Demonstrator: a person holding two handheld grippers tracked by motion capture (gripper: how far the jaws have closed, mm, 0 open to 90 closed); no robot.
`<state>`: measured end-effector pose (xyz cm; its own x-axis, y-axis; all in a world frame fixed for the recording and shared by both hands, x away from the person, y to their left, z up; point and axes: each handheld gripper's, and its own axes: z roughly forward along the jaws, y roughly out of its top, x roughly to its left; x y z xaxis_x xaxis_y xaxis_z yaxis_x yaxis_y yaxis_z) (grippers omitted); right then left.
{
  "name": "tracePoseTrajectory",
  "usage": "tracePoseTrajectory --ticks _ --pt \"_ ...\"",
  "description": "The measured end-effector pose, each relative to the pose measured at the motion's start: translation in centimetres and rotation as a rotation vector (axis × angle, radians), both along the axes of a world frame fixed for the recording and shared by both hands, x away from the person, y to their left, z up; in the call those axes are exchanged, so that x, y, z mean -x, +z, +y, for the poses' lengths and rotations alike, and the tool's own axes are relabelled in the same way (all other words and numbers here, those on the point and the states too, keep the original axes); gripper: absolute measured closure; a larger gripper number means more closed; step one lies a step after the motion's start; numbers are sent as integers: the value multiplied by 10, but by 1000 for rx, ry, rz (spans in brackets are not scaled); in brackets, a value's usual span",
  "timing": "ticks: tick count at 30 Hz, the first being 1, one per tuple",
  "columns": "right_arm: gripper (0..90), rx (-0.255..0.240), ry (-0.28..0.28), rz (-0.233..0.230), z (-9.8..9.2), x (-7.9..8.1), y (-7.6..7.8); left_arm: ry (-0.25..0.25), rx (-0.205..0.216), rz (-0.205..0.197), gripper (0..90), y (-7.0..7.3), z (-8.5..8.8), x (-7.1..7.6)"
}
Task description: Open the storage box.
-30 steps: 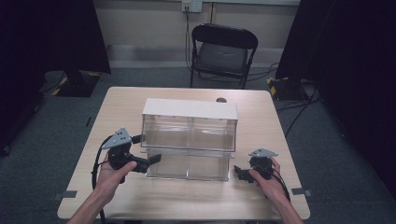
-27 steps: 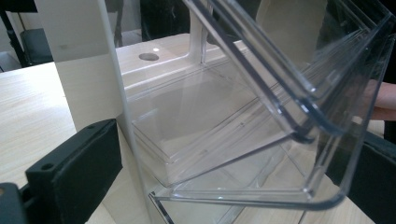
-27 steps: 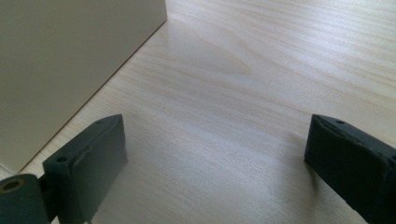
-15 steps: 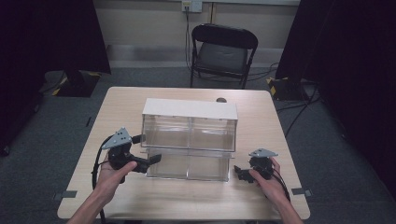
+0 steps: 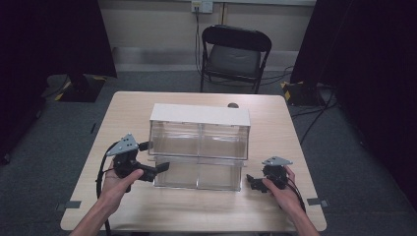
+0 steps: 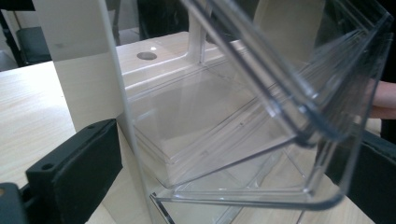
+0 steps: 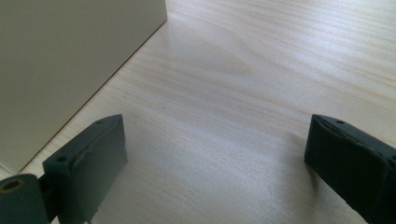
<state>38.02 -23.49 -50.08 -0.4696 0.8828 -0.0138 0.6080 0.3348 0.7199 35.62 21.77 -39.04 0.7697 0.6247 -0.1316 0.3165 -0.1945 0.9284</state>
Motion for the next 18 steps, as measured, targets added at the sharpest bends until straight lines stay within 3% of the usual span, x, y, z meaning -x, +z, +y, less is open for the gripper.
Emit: tracePoseTrajectory --ticks 18 --pt "51 0 0 0 0 0 0 0 7 7 0 -1 0 -1"
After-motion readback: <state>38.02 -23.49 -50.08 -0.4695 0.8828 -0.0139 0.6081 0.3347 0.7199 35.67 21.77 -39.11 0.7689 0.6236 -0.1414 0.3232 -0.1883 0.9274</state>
